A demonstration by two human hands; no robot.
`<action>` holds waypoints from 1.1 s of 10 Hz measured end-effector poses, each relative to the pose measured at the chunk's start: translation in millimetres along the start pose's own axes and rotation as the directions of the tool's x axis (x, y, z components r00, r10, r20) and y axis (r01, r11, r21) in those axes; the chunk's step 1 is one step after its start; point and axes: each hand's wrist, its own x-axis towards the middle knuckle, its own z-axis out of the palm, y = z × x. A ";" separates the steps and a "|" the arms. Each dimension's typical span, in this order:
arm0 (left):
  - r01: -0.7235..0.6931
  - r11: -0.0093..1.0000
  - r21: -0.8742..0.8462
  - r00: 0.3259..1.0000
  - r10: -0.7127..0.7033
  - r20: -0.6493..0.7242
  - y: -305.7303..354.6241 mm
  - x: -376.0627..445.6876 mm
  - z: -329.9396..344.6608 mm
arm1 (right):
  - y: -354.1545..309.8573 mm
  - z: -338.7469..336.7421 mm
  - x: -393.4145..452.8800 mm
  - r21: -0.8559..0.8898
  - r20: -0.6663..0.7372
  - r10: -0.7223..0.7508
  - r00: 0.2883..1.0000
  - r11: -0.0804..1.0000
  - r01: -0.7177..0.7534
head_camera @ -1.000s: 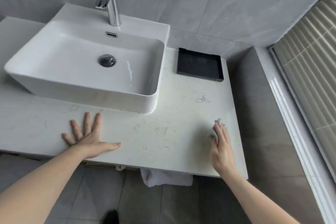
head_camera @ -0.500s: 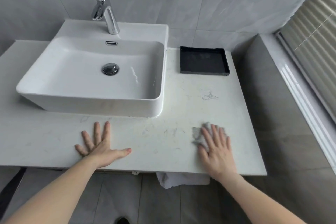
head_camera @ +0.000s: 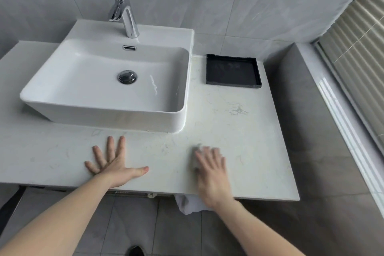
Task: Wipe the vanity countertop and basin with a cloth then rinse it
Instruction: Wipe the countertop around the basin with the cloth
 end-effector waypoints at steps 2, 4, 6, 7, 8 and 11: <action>-0.002 1.000 0.012 1.000 0.002 -0.005 -1.7 2.3 1.5 | 3.7 5.3 -22.9 -0.183 0.005 -0.059 0.998 0.981 0.059; -0.005 1.000 0.013 1.000 0.005 0.010 -0.3 0.9 -0.3 | 146.6 -59.6 -60.5 -0.026 -0.167 0.413 0.895 0.906 -0.423; -0.004 1.000 0.009 1.000 0.004 0.011 -0.4 -1.8 -1.7 | 144.6 -91.2 -53.3 0.243 -0.312 0.535 0.785 0.844 -0.479; 0.002 1.000 0.011 1.000 -0.002 0.013 1.3 -2.1 -3.1 | 94.7 -66.1 -24.7 0.223 -0.282 0.326 0.902 0.937 -0.269; 0.002 1.000 0.008 1.000 -0.003 0.011 0.3 -1.0 -1.1 | 25.2 -30.4 -0.6 0.102 -0.031 0.119 0.992 0.988 -0.115; 0.001 1.000 0.012 1.000 -0.001 0.012 0.9 -1.1 -1.3 | 10.2 -4.7 -33.2 -0.166 0.029 -0.117 0.993 0.979 0.120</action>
